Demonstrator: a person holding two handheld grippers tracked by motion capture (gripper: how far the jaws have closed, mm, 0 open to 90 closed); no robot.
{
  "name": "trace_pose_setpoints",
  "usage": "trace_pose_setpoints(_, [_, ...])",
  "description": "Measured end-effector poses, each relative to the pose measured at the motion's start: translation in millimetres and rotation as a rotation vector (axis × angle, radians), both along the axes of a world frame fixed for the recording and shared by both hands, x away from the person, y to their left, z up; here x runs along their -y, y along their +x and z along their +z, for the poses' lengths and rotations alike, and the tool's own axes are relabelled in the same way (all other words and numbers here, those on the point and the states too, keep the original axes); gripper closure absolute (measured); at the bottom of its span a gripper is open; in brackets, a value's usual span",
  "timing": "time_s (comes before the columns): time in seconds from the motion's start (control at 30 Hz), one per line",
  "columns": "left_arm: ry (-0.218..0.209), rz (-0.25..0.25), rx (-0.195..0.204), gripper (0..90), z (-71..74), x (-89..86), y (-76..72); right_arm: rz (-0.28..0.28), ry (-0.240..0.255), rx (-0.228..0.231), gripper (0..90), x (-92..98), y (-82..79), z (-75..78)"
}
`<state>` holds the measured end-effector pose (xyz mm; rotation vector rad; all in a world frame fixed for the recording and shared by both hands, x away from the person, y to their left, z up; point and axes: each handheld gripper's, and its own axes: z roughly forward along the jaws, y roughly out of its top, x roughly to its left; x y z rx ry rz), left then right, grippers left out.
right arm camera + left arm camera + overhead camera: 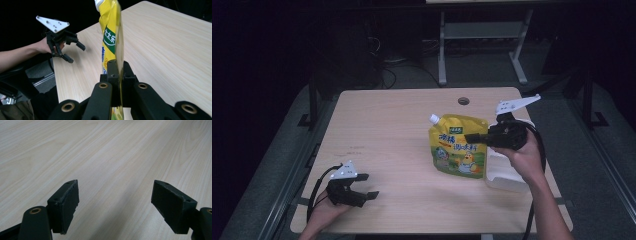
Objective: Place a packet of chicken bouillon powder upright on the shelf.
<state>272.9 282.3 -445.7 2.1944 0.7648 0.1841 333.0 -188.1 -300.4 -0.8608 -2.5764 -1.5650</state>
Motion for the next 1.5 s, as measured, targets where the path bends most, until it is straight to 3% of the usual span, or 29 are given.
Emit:
trace_pose_setpoints(0.3, [-0.016, 0.003, -0.007, 21.9, -0.3, -0.3, 0.8, -0.054, -0.010, 0.015, 88.2, 25.0, 1.4, 10.3])
trace_pose_setpoints(0.77, [-0.016, 0.004, -0.016, 21.8, -3.2, 0.4, 1.3, -0.182, -0.015, 0.030, 88.2, 84.0, -9.1, 17.1])
trace_pose_setpoints(1.17, [-0.021, 0.002, -0.027, 21.7, -5.1, 2.8, 2.0, -0.269, -0.017, 0.026, 88.1, 125.8, -22.2, 8.0])
trace_pose_setpoints(1.5, [-0.032, 0.003, -0.036, 21.6, -6.1, 3.9, 2.4, -0.282, -0.005, 0.004, 88.0, 138.8, -26.9, -10.9])
